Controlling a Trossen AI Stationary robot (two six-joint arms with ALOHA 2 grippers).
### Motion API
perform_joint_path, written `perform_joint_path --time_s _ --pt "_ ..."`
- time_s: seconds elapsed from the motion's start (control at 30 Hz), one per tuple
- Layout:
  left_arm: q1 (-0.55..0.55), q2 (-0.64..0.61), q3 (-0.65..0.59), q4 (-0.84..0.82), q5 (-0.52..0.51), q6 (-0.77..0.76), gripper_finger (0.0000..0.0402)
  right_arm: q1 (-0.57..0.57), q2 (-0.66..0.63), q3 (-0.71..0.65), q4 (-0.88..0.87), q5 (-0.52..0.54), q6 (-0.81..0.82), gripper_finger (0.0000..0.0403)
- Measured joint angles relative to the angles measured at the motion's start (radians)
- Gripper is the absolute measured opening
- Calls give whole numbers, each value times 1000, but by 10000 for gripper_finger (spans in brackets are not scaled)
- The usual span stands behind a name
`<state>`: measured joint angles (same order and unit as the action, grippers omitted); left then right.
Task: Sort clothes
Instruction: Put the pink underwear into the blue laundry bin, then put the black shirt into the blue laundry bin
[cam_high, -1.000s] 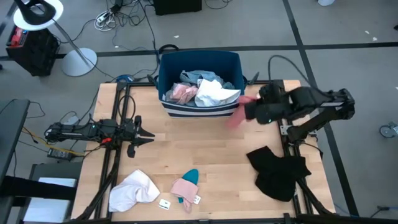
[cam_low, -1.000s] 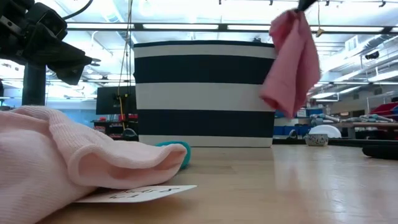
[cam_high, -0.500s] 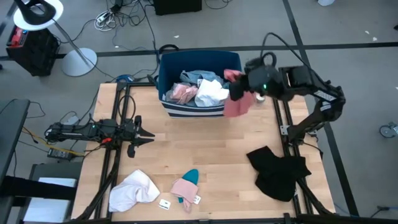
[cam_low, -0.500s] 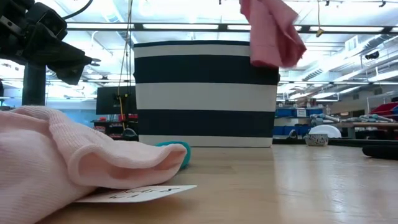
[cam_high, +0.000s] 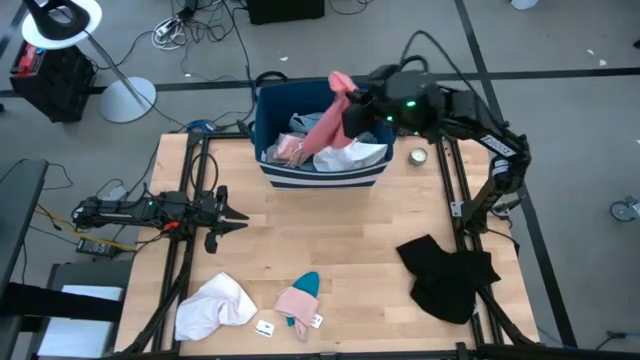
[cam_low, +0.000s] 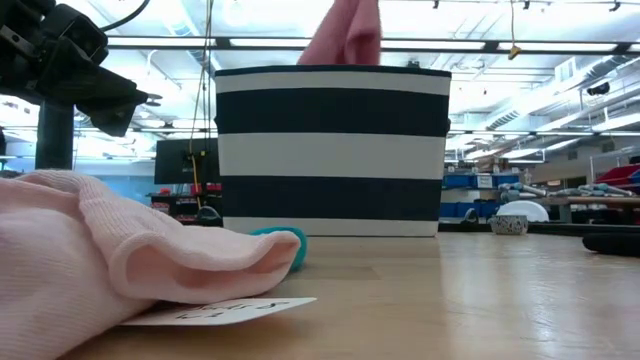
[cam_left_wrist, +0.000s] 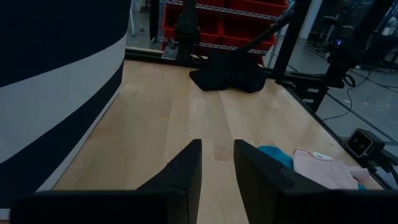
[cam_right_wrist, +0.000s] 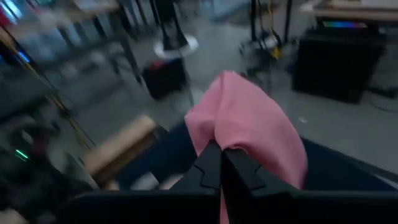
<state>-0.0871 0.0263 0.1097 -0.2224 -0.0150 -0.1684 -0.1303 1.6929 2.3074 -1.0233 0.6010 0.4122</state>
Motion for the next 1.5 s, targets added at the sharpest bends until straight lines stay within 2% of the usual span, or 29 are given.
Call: perform_joint_path --time_s 0.17,0.27,0.4,0.63,0.8,0.93,1.17,1.3,1.5 --pt "0 0 0 0 0 0 99 -33 98 -1 -185 -5 91 0" --pt "0 0 0 0 0 0 99 -72 170 -2 -260 -80 132 0" --pt "0 0 0 0 0 0 99 -133 275 -2 -272 -252 147 0" --pt "0 0 0 0 0 0 99 -221 447 -2 -281 -443 222 0" --pt "0 0 0 0 0 0 99 -241 548 -1 -278 -543 231 14" --pt "0 0 0 0 0 0 99 -241 605 0 -269 -565 201 43" --pt "0 0 0 -1 0 -1 99 -240 572 -3 -251 -572 188 106" --pt "0 0 0 -1 0 -1 99 -239 479 -3 -251 -567 170 137" --pt "0 0 0 -1 0 -1 99 -197 316 -3 -251 -461 137 155"
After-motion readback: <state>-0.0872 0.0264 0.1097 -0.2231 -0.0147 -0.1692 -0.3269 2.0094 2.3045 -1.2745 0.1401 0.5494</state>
